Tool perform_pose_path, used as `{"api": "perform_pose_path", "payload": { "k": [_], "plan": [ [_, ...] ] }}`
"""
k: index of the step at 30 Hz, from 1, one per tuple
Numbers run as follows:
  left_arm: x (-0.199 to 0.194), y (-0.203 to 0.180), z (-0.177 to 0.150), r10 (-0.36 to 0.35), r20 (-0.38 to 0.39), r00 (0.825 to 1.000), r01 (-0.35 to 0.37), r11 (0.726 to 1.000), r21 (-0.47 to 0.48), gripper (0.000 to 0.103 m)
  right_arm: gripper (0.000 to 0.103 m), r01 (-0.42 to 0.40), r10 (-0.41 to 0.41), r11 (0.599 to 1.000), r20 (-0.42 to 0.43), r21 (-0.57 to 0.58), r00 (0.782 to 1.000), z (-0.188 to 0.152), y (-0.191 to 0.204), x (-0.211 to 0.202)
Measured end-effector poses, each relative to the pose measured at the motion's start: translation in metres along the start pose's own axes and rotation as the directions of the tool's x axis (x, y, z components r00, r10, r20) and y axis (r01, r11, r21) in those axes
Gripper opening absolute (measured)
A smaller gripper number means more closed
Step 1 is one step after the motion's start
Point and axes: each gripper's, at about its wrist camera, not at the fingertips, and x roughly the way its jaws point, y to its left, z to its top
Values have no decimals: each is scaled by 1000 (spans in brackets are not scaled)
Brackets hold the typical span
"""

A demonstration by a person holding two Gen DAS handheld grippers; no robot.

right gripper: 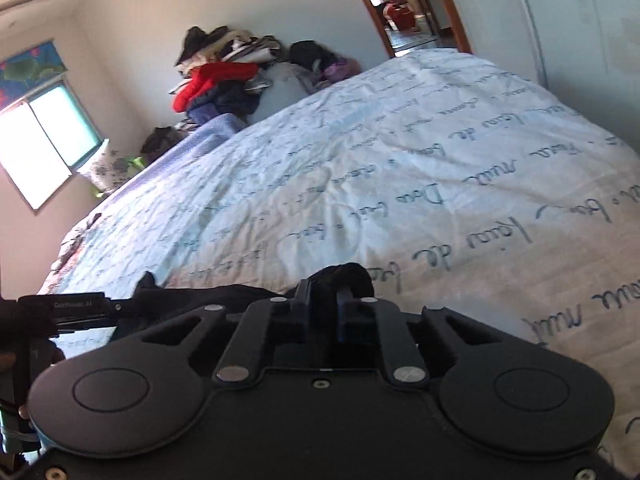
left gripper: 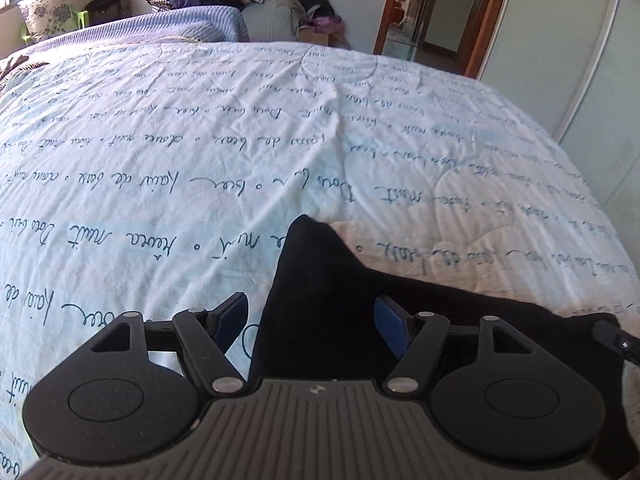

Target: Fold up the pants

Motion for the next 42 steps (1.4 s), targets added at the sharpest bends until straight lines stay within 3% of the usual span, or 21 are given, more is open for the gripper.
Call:
{"api": "perform_pose_path", "payload": {
  "k": [3, 4, 8, 11, 14, 17, 24, 25, 26, 27, 30, 35, 37, 40, 42],
  "plan": [
    [4, 2, -4, -2, -6, 1000, 2, 1000, -1, 73, 15, 27, -28, 1000, -24, -12, 999, -5, 0, 6],
    [0, 3, -5, -7, 1, 1000, 7, 1000, 1, 72, 28, 45, -45, 999, -10, -10, 999, -5, 2, 1],
    [-31, 3, -16, -34, 61, 998, 33, 999, 30, 73, 29, 126, -117, 987, 92, -104, 989, -16, 24, -52],
    [-53, 3, -33, -53, 87, 995, 49, 997, 53, 76, 29, 71, -59, 988, 85, -136, 995, -37, 37, -86],
    [-68, -1, -51, -81, 94, 992, 74, 994, 79, 76, 29, 58, -51, 987, 52, -148, 997, -56, 45, -101],
    [-76, -7, -67, -75, 102, 992, 64, 993, 101, 76, 29, 36, -34, 992, 14, -123, 999, -69, 44, -103],
    [-76, -14, -88, -67, 99, 993, 53, 989, 140, 77, 32, 76, -80, 988, -26, -136, 996, -74, 43, -89],
    [-76, -14, -89, -64, 101, 993, 49, 988, 144, 77, 30, 71, -75, 987, -26, -143, 997, -74, 44, -89],
    [-76, -14, -89, -59, 100, 993, 44, 988, 145, 77, 21, 80, -85, 983, -24, -165, 996, -75, 46, -89],
    [-76, -14, -89, -60, 99, 993, 45, 989, 142, 77, 6, 100, -106, 975, -19, -197, 994, -76, 49, -89],
    [-80, -13, -87, -84, 97, 992, 71, 989, 128, 77, 3, 135, -137, 962, 6, -236, 991, -76, 54, -98],
    [-73, -22, -95, -60, 86, 994, 43, 981, 191, 81, 7, 147, -160, 962, -39, -231, 986, -81, 44, -92],
    [-77, -22, -96, -57, 100, 993, 36, 979, 200, 81, 20, 174, -179, 960, -3, -220, 984, -75, 46, -99],
    [-78, -19, -93, -53, 107, 993, 33, 984, 178, 81, 20, 194, -174, 943, 98, -271, 980, -54, 67, -104],
    [-77, -17, -92, -58, 90, 994, 43, 985, 167, 81, 20, 130, -104, 934, 93, -332, 990, -41, 87, -89]
  ]
}}
